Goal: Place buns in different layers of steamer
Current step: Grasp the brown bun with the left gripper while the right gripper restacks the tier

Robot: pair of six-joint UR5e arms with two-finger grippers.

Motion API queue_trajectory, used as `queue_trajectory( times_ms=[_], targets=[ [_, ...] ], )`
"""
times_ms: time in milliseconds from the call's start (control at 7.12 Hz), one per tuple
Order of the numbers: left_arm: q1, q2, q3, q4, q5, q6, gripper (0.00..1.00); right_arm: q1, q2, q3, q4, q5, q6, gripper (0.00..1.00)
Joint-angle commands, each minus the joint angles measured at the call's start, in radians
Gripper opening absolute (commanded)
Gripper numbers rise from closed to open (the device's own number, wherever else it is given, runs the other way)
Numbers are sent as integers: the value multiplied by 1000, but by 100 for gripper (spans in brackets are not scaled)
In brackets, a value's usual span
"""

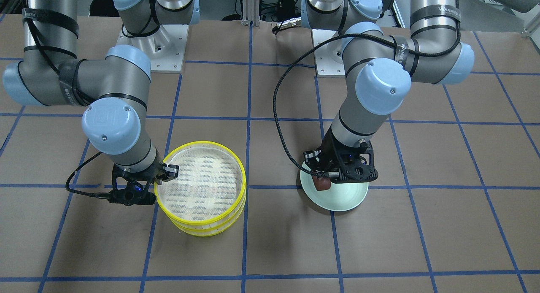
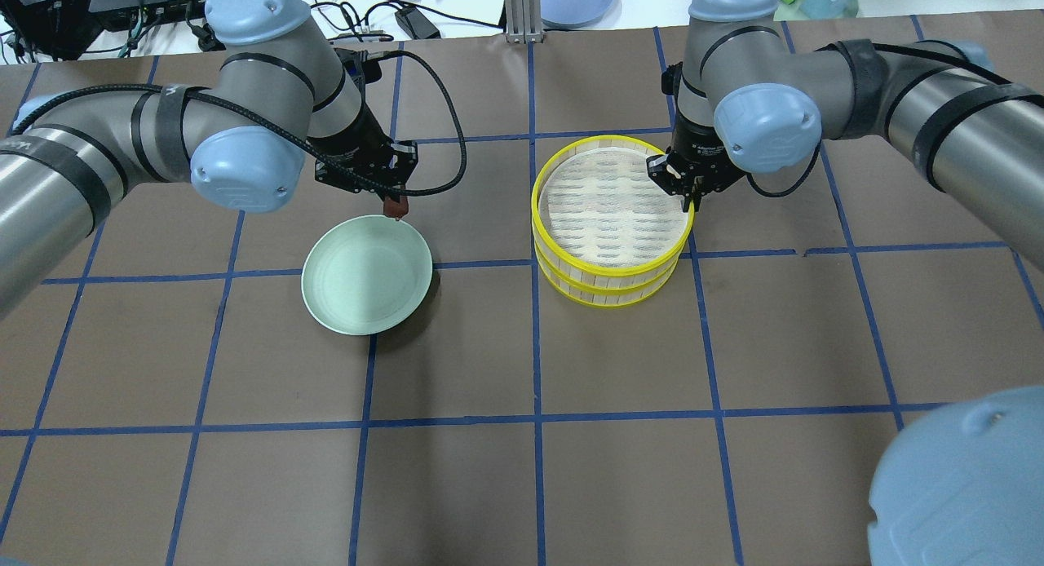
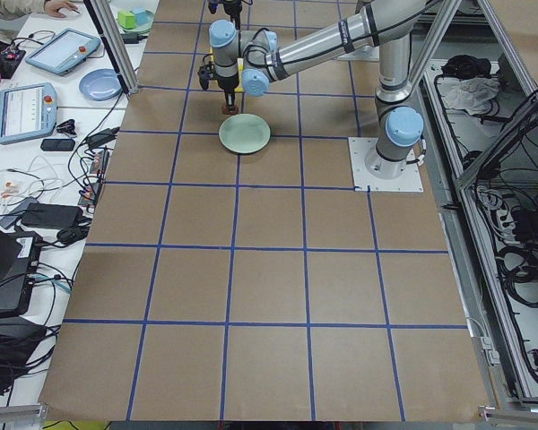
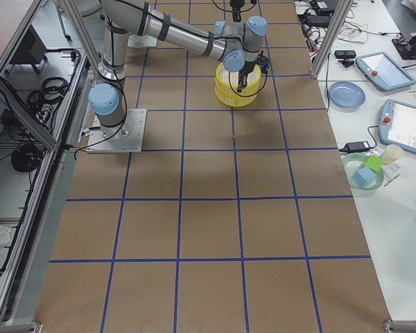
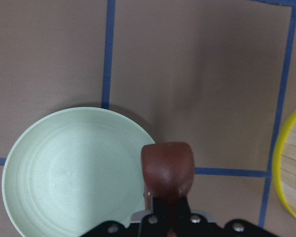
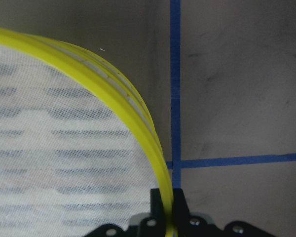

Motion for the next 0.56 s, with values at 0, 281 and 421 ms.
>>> queue_trajectory(
  times_ms=[0, 281, 421],
  targets=[
    [-78, 18, 70, -67, 1, -140, 0, -9, -36, -27, 4, 9, -12, 100],
    [-142, 8, 89, -64, -26, -304, 0, -21, -196, -58, 101, 12, -17, 100],
    [-176, -7, 101, -49, -74, -366, 0, -32, -256, -76, 179, 12, -18, 100]
  ],
)
